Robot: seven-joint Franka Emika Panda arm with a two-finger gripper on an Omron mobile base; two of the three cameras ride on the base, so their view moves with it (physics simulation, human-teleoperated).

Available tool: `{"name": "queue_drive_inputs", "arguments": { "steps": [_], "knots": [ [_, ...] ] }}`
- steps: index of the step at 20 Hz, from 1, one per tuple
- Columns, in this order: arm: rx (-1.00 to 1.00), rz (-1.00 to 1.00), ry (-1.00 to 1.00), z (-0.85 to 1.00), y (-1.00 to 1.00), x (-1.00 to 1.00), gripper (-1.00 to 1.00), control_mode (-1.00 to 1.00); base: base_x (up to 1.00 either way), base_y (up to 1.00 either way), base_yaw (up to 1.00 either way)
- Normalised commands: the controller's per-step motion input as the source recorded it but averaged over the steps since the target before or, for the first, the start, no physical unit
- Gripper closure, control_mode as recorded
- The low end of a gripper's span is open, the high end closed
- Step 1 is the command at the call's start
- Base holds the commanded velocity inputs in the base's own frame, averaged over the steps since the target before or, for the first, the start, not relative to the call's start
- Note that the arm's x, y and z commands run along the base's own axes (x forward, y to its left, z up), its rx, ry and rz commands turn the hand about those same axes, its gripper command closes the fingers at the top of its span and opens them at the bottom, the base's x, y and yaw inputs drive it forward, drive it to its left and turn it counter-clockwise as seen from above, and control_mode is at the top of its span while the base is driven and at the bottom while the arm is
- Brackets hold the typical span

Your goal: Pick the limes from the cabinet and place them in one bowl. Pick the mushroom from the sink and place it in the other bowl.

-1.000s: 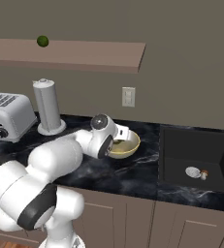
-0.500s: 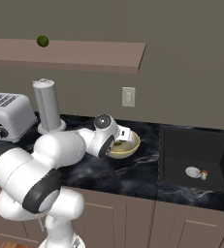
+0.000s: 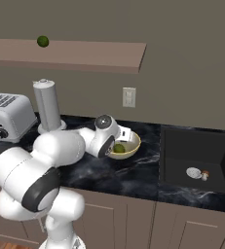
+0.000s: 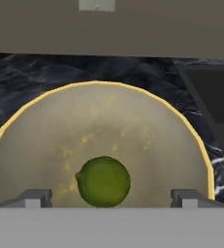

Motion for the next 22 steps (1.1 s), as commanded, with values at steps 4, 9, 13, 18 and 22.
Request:
{"name": "queue_drive_inputs", "arguments": {
  "steps": [4, 9, 13, 18, 22],
  "knots": [
    [0.04, 0.0, 0.0, 0.21, 0.0, 0.06, -1.0, -1.0, 0.0, 0.0, 0.0],
    [0.05, 0.0, -0.03, 0.33, 0.0, -0.11, -1.0, -1.0, 0.0, 0.0, 0.0],
    [-0.02, 0.0, -0.02, 0.18, 0.11, -0.32, -1.0, -1.0, 0.0, 0.0, 0.0],
    [-0.07, -0.02, 0.0, 0.32, 0.13, -0.45, -1.0, -1.0, 0.0, 0.0, 0.0],
    [-0.04, -0.06, 0.0, 0.22, 0.29, -0.55, -1.0, -1.0, 0.0, 0.0, 0.0]
  ]
}}
